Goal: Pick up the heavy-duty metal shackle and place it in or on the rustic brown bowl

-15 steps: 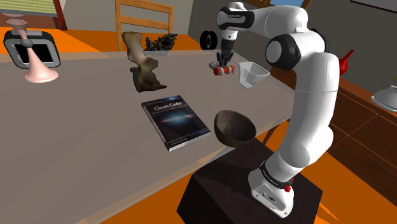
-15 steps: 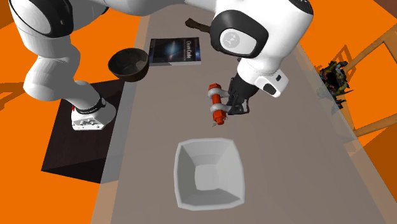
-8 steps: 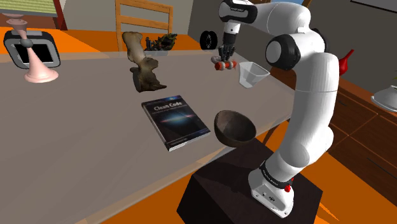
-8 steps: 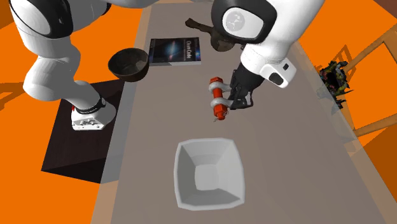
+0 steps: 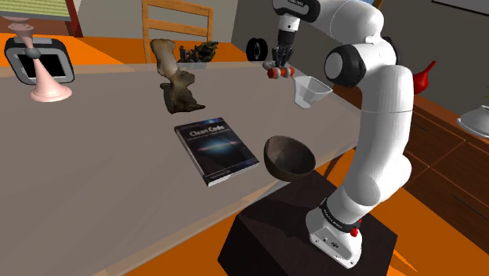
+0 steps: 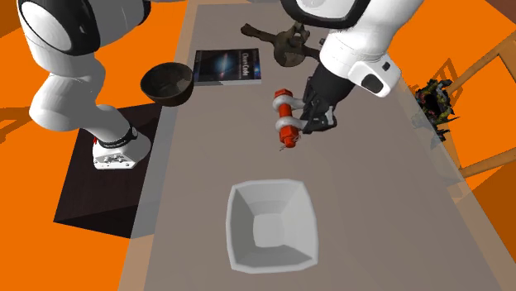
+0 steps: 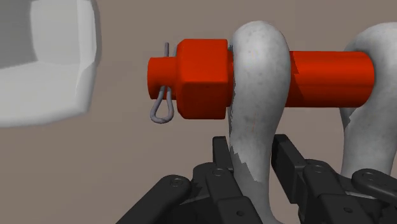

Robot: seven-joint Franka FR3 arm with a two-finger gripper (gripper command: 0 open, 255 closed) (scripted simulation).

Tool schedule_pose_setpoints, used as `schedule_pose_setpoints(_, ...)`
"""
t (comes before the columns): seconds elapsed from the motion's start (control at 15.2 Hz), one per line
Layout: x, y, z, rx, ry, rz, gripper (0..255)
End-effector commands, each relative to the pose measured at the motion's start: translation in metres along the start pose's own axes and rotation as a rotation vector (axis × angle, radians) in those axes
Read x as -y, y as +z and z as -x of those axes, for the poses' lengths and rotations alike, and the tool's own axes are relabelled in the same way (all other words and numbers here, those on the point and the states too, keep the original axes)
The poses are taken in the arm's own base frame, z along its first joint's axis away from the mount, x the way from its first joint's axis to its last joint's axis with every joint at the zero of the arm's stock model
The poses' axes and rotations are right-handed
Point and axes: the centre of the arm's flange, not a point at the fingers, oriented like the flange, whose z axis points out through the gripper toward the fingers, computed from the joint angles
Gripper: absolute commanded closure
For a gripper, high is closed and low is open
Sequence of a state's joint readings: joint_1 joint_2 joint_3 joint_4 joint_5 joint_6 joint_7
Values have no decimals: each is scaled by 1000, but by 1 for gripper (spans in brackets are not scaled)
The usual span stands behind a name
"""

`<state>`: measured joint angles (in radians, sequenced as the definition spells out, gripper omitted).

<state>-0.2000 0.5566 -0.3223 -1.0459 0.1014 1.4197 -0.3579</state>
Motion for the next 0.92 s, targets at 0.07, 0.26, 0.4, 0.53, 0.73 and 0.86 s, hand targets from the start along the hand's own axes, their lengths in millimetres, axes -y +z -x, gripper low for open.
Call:
schedule_pose_setpoints(0.07, 17, -2, 24, 0, 0, 0, 255)
schedule_pose_setpoints(0.26, 39, 2, 56, 0, 0, 0, 255)
schedule_pose_setpoints(0.4, 55, 5, 78, 0, 0, 0, 255)
schedule_pose_setpoints(0.53, 70, 8, 99, 0, 0, 0, 255)
schedule_pose_setpoints(0.73, 92, 12, 131, 0, 0, 0, 255)
schedule_pose_setpoints(0.86, 107, 15, 153, 0, 0, 0, 255)
